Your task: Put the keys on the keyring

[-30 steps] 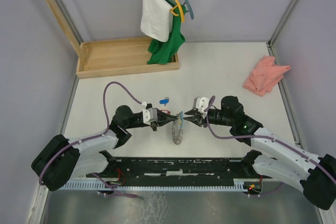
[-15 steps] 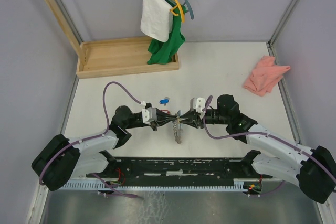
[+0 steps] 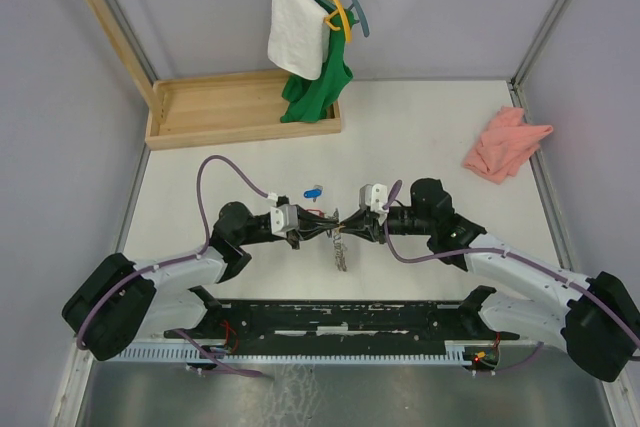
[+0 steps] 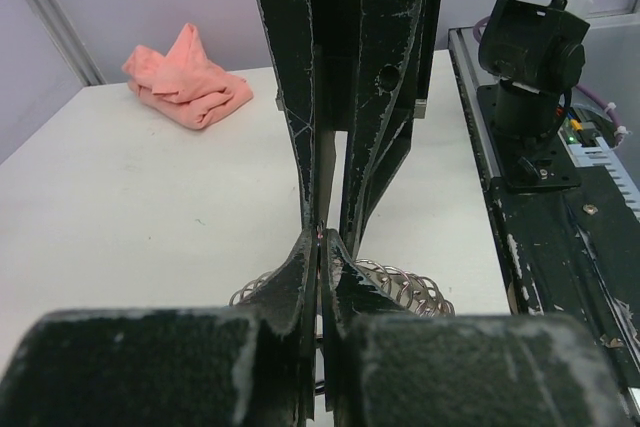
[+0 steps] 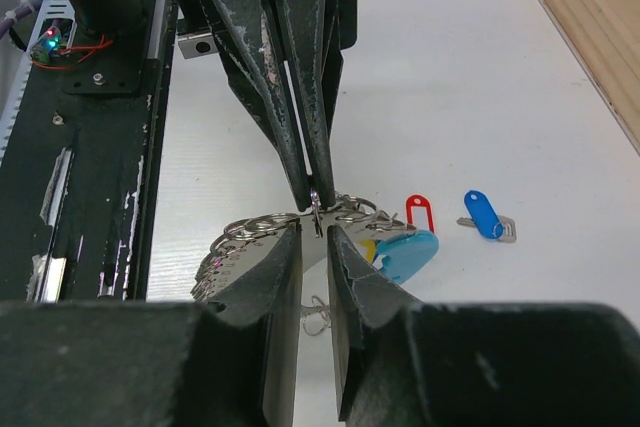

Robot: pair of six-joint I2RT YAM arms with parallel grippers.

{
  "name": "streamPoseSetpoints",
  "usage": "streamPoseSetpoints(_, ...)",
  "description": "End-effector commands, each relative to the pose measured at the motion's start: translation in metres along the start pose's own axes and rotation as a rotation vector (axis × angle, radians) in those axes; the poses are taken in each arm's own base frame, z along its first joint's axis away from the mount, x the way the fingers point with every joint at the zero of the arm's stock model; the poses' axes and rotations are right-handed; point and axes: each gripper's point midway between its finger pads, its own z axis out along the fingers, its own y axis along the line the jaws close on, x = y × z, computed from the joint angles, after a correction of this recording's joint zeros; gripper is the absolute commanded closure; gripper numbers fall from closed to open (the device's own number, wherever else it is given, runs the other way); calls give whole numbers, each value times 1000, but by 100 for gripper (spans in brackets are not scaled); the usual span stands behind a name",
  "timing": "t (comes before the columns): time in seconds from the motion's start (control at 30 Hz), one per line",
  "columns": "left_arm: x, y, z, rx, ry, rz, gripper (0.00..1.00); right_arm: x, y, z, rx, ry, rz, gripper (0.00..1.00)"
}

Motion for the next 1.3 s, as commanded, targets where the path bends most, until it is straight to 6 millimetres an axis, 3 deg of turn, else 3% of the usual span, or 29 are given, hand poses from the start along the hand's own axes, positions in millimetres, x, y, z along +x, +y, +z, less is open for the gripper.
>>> streamPoseSetpoints(0.0,-24,0,4,17,-80,29,97,-39,-8,0,8,-97,-66,76)
streamPoseSetpoints(0.2,-25,0,5,23,-83,28,97,-41,-7,-1,1,-103,-66,78)
streamPoseSetpoints(0.47,-25,-3,6,39,-91,5,97,-40,-4,0,-22,-89,-62,98)
streamPoseSetpoints(0.57,-23,-2,5,28,-81,-8,96,-40,-5,-2,-24,-49,-48,99)
streamPoseSetpoints(0.73,-18,9,3,-41,-17,-46,73,-37,-16,-14,47,82,1,99)
streamPoseSetpoints(0.93,-3,35,-13,-251,112,-147,52,-37,-31,-27,150,253,104,99)
streamPoseSetpoints(1.1,6,54,-35,-451,138,-203,45,-28,-32,-43,179,459,162,99)
streamPoseSetpoints(1.27,28,70,-54,-626,191,-294,40,-11,-27,-70,183,714,185,99)
